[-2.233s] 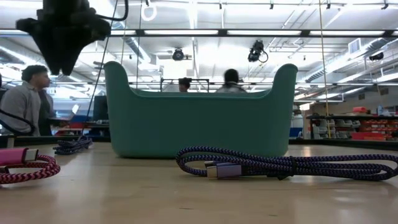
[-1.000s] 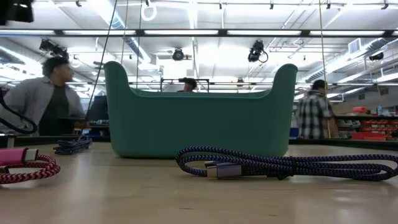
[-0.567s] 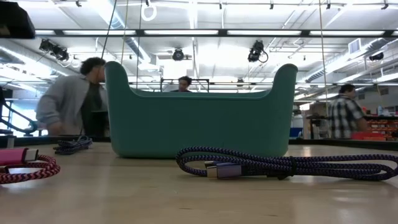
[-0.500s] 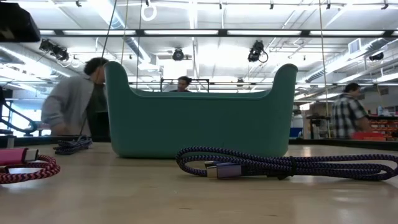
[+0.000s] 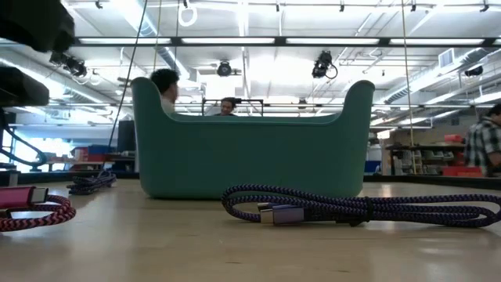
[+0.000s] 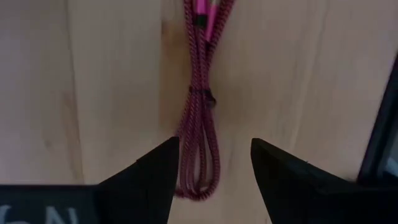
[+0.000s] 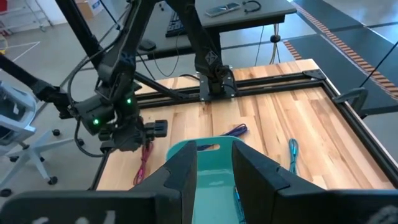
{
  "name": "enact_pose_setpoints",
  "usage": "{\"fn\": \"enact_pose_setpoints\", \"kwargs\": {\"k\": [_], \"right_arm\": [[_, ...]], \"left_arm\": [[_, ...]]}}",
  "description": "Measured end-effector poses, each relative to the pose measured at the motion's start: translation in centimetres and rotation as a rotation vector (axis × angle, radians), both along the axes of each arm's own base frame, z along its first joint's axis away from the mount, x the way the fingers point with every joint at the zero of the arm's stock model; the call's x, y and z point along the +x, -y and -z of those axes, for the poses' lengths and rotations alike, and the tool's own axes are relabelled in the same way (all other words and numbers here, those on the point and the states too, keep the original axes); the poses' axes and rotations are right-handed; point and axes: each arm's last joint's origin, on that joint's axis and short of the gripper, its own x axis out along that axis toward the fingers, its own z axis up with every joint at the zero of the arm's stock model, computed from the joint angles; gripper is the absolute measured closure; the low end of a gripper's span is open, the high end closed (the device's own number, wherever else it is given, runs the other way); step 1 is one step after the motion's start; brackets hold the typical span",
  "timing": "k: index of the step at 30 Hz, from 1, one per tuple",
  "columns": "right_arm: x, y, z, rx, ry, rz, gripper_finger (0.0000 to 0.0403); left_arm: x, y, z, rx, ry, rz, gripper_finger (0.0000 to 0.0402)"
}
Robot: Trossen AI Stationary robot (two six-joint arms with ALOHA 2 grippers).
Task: Pick and place USB-C Cables
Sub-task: Put the bottom pink charger cable into the blue bin
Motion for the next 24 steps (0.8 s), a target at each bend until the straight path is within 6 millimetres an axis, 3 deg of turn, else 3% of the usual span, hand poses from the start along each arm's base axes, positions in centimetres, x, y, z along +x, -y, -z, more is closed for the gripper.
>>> {"fn": "enact_pose_setpoints", "kwargs": {"k": [24], "right_arm": [[0.00, 0.00, 0.00, -0.001, 0.000, 0.000, 0.0295]], "left_arm": [[0.70, -0.27, 0.04, 0.064, 0.098, -0.062, 0.0193]]}}
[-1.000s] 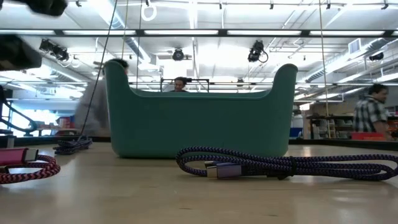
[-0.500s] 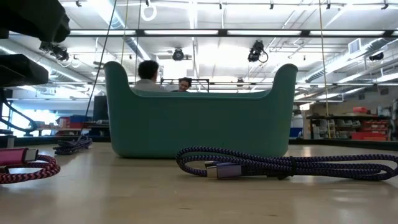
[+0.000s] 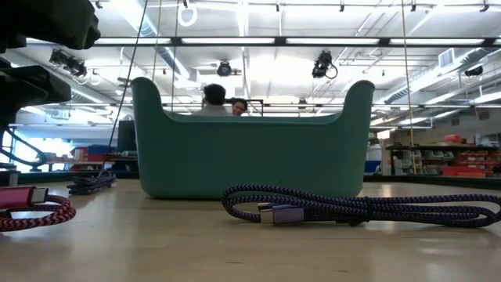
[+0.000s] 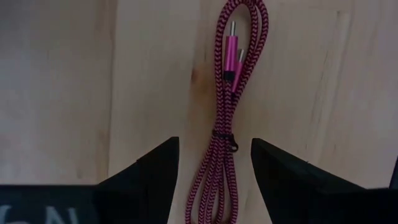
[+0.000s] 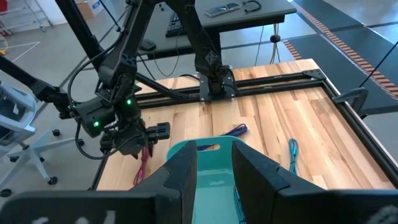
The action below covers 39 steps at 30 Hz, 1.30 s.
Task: Pick and place USB-C Cables
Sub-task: Put the bottom pink charger cable into the blue bin
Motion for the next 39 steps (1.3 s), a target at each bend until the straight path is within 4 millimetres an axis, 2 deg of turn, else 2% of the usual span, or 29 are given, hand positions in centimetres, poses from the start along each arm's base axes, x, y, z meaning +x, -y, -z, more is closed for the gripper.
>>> {"fn": "enact_pose_setpoints", "kwargs": {"k": [10, 16, 20, 25, 30, 33, 39], "right_arm": [[0.0, 0.0, 0.0, 0.000, 0.001, 0.000, 0.0295], [0.0, 0.0, -0.1, 0.000, 0.007, 0.001, 0.0295], [0.0, 0.0, -0.1, 0.000, 0.007, 0.001, 0.0295], [0.0, 0.0, -0.1, -0.001, 0.013, 0.001, 0.0295], [0.1, 0.0, -0.3, -0.001, 0.028, 0.002, 0.0296], [0.1, 0.0, -0.4, -0.001, 0.039, 0.002, 0.0295], [0.1, 0.0, -0.4, 0.001, 0.043, 0.003, 0.0295]], "left_arm": [[0.4, 0.6, 1.8, 0.010, -0.012, 0.004, 0.0193], [0.6, 0.4, 2.0, 0.013, -0.020, -0.011, 0.0203], [0.8, 0.1, 2.0, -0.004, -0.042, -0.045, 0.0253], [1.3, -0.6, 2.1, -0.040, -0.081, -0.111, 0.0373], [1.8, -1.2, 1.8, -0.085, -0.088, -0.149, 0.0383], [2.2, -1.7, 0.7, -0.145, -0.067, -0.157, 0.0383], [2.2, -3.2, -4.8, -0.255, 0.055, -0.177, 0.0383]]}}
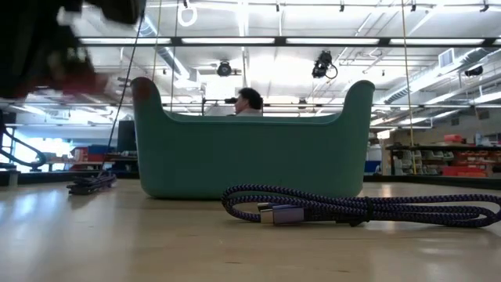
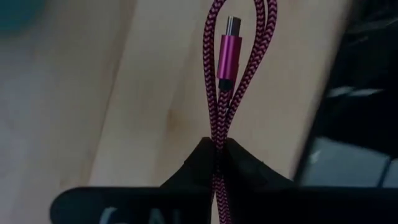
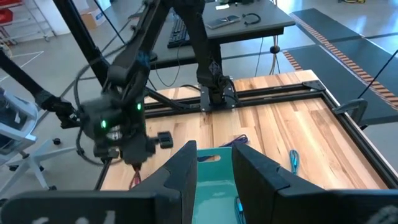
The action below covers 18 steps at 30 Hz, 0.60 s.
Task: Pick and place USB-C Cables
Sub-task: Put the bottom pink charger cable into the blue bin
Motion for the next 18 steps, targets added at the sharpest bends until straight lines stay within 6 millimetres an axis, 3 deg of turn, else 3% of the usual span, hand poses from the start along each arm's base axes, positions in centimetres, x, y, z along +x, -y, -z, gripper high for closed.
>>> {"fn": "enact_pose_setpoints", "kwargs": {"k": [4, 11, 18], "right_arm": [[0.0, 0.0, 0.0, 0.000, -0.001, 0.000, 0.0296], [0.0, 0.0, 0.0, -0.006, 0.004, -0.002, 0.0296], [-0.4, 0.5, -1.3, -0.133, 0.123, 0.014, 0.0307]], "left_arm": [[-0.5, -1.7, -4.5, 0.001, 0.127, -0.068, 0.0383], [-1.8, -6.1, -10.8, 0.196, 0.399, -0.214, 0.0383], [-1.1, -9.8, -14.0, 0.349, 0.507, -0.194, 0.0383]]}}
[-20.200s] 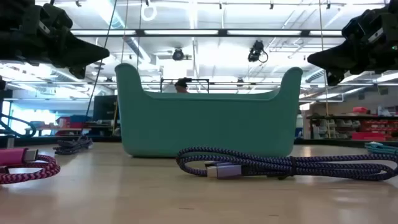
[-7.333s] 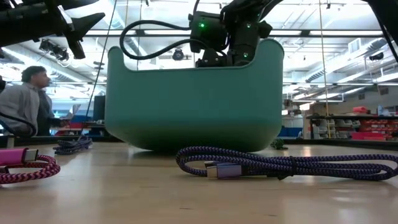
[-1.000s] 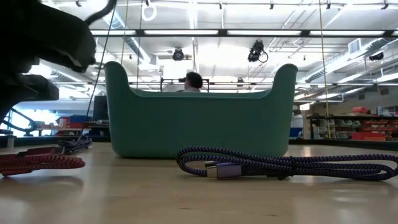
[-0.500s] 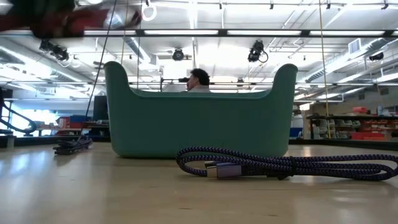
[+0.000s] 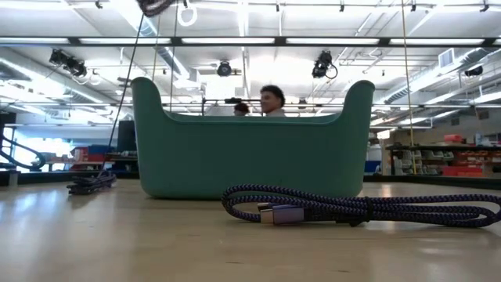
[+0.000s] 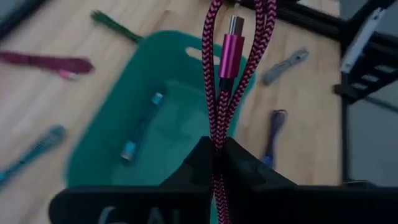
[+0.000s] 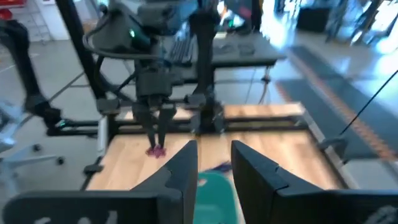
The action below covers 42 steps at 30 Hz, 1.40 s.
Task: Pick and place USB-C Cables
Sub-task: Put the bottom pink charger cable into the blue bin
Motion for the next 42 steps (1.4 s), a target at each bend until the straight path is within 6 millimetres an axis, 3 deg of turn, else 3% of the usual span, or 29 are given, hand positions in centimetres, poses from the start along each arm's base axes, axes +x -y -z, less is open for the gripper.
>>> {"fn": "enact_pose_setpoints", "kwargs": {"k": [6, 16, 26, 30, 34, 42], "right_arm": [[-3.6, 1.4, -1.2, -0.073, 0.043, 0.119, 0.0391], [-11.5, 1.7, -2.5, -0.111, 0.094, 0.342, 0.0400], [-15.5, 1.1, -1.9, -0.027, 0.074, 0.457, 0.0402], [-15.8, 1.1, -1.7, -0.006, 0.060, 0.467, 0.0402], [-15.8, 1.1, -1.7, 0.005, 0.062, 0.469, 0.0402], [-15.8, 1.1, -1.6, 0.013, 0.058, 0.471, 0.0402]], "left_arm": [[0.7, -1.6, -0.4, 0.024, -0.015, 0.080, 0.0383], [1.2, -3.9, -0.4, 0.101, -0.041, 0.144, 0.0383], [2.6, -8.4, -0.3, 0.158, -0.020, 0.209, 0.0384], [4.8, -10.1, 1.1, 0.158, -0.011, 0.252, 0.0384], [7.4, -11.1, 4.1, 0.100, -0.059, 0.297, 0.0384], [10.3, -10.4, 9.9, 0.035, -0.241, 0.353, 0.0384]]}}
